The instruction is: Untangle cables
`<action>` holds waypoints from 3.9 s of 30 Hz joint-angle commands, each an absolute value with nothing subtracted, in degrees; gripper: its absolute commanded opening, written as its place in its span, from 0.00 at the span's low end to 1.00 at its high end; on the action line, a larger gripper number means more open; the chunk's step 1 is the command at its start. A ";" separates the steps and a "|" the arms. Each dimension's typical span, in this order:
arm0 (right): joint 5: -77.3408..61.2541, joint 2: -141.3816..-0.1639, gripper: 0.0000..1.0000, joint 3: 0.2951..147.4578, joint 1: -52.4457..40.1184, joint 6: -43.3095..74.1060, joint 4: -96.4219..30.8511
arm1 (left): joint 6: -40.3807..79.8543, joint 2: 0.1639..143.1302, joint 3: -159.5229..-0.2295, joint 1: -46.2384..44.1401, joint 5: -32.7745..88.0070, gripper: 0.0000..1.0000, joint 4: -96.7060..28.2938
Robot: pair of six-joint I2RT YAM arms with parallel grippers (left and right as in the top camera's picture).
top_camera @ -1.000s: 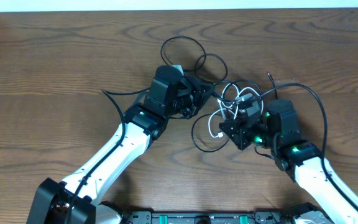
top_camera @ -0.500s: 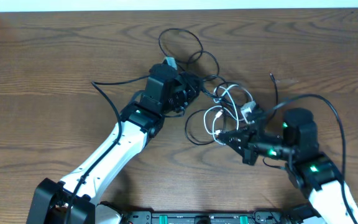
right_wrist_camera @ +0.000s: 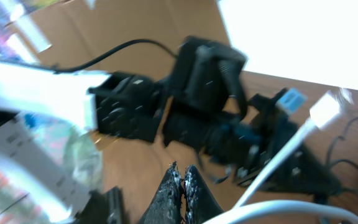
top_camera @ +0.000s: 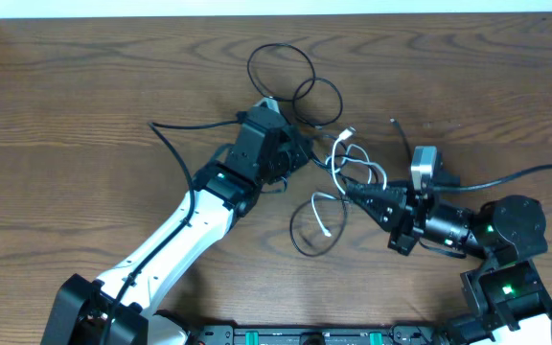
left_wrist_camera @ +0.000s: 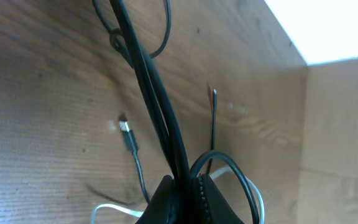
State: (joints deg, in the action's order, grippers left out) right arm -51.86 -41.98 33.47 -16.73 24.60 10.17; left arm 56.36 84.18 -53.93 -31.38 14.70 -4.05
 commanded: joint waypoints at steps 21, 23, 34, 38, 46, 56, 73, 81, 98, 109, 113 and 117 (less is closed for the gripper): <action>-23.14 -56.66 0.99 34.46 -16.43 26.09 0.23 | 45.65 83.46 -54.22 -32.08 24.62 0.08 -5.10; -22.50 -57.93 0.99 34.46 -16.43 26.04 -1.06 | 45.65 83.46 -54.22 -32.08 25.76 0.08 -5.13; 0.99 -50.54 0.99 34.46 -16.19 29.89 -10.63 | 53.76 83.46 -54.22 -29.76 26.11 0.08 -5.13; 4.36 -45.98 0.99 34.46 -15.09 38.96 -19.55 | 68.03 83.46 -54.22 -26.61 26.33 0.08 -5.15; 0.62 -45.87 0.99 34.39 -14.83 39.00 -31.07 | 83.48 83.46 -54.22 -22.00 34.94 0.08 -5.28; -6.83 -51.05 0.95 34.39 -14.83 7.97 -26.92 | 82.13 83.46 -54.22 -21.17 45.08 0.08 -6.85; -6.07 -68.03 0.01 34.39 -14.85 7.14 -14.61 | 81.54 83.46 -54.22 -20.82 53.56 0.08 -6.81; 16.16 -62.57 0.01 34.52 -10.81 16.51 -17.50 | 79.11 83.46 -54.22 -15.42 53.58 0.08 -6.83; -57.19 -47.13 0.36 34.52 -8.27 24.97 -8.49 | 78.17 83.46 -54.22 -15.25 34.85 0.08 -7.07; -49.15 -49.50 0.49 33.74 -15.79 29.52 -8.97 | 113.34 83.46 -54.22 -17.98 38.61 0.08 -15.94; -36.34 -53.54 0.51 33.28 -21.78 29.54 -9.91 | 119.61 83.46 -54.22 -20.25 40.01 0.08 -16.01; -23.44 -57.87 0.52 33.28 -26.00 29.56 -9.32 | 119.61 83.46 -54.22 -21.15 42.89 0.08 -15.81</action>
